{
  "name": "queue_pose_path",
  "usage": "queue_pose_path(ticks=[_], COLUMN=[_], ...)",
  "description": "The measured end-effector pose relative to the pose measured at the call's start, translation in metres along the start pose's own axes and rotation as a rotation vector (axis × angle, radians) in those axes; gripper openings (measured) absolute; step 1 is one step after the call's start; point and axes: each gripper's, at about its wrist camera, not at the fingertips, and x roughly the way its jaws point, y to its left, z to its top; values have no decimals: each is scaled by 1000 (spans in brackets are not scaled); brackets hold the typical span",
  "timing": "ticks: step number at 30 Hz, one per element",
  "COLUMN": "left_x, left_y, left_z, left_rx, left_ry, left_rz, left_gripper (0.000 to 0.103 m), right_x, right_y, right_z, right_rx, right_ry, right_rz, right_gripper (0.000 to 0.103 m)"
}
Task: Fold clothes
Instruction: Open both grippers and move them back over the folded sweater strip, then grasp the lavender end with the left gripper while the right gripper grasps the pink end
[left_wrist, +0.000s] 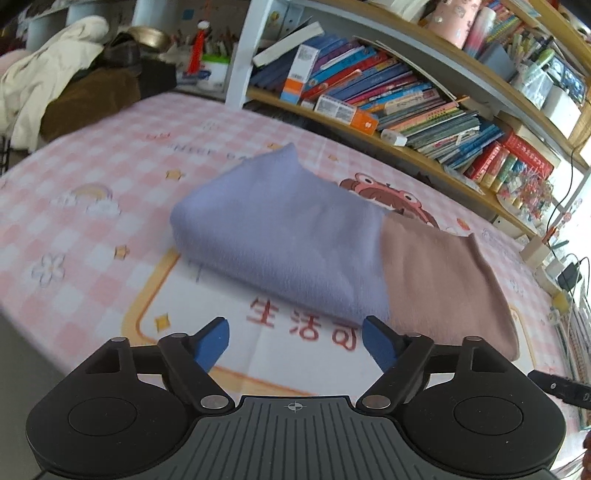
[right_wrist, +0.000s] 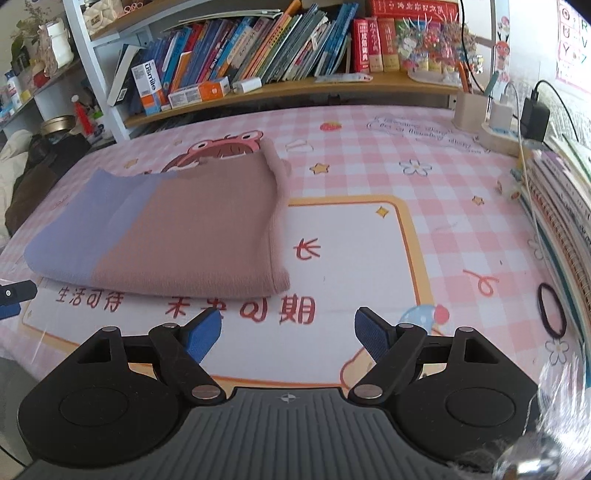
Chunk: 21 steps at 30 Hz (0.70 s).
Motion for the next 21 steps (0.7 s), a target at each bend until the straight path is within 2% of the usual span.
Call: queue_pose_path(ticks=[9,15,16,18,21], left_x=[14,30,33,40,51], left_y=[29,53,57,64,73], left_z=[18,37,40,45,49], left_rx=[-189,-338,-358,-371,-411], left_ry=[0,-25,-29,-27,-17], left_rz=[32,-11,-14,-8,-15], left_gripper=[84,83,83,81,80], right_x=[5,17,20,25,32], right_y=[-3,-8,-9,-9,-9], right_z=[15,25,27,29,32], right_rx=[82,199,219,257,311], right_ry=[5,31,38,52,75], right_rz=[51,82,87,95,105], right_gripper=[78,74,72,59,51])
